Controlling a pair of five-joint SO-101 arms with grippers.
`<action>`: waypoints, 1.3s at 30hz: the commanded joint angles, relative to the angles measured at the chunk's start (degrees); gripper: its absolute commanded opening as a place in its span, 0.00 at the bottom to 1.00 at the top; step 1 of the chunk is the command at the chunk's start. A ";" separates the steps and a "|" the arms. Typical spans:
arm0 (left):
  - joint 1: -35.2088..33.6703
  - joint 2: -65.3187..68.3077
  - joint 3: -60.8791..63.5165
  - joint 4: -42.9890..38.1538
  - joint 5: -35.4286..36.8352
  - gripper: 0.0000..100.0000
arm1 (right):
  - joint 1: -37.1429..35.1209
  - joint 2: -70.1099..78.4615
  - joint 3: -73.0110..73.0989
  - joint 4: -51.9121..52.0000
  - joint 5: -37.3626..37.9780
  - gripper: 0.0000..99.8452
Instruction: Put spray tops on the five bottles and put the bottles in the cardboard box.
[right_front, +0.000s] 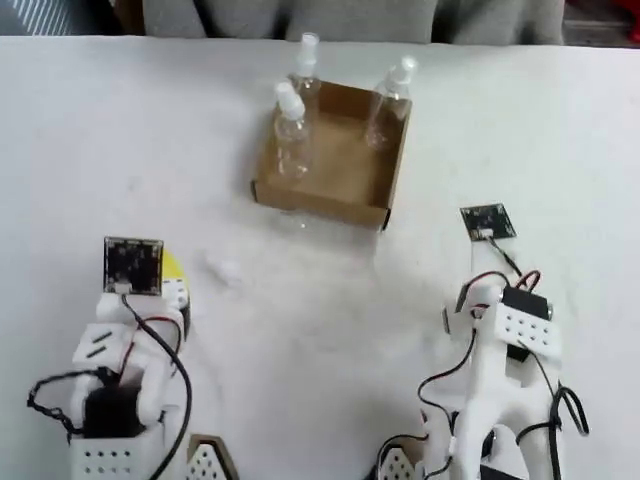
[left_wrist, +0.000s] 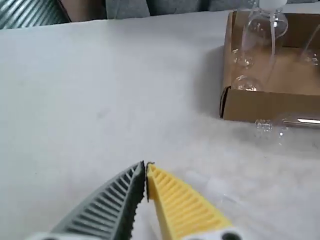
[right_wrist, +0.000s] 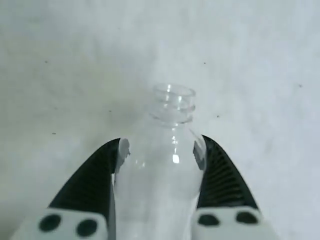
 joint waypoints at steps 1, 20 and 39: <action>0.75 15.96 -12.04 0.53 -0.44 0.02 | 0.57 -1.63 -0.35 -0.92 -0.53 0.02; 0.57 67.38 -32.62 4.92 21.36 0.03 | 0.57 -1.54 1.93 -4.97 -0.35 0.02; 0.40 67.82 -24.00 1.93 25.23 0.21 | 0.48 -1.54 4.31 -8.75 2.37 0.02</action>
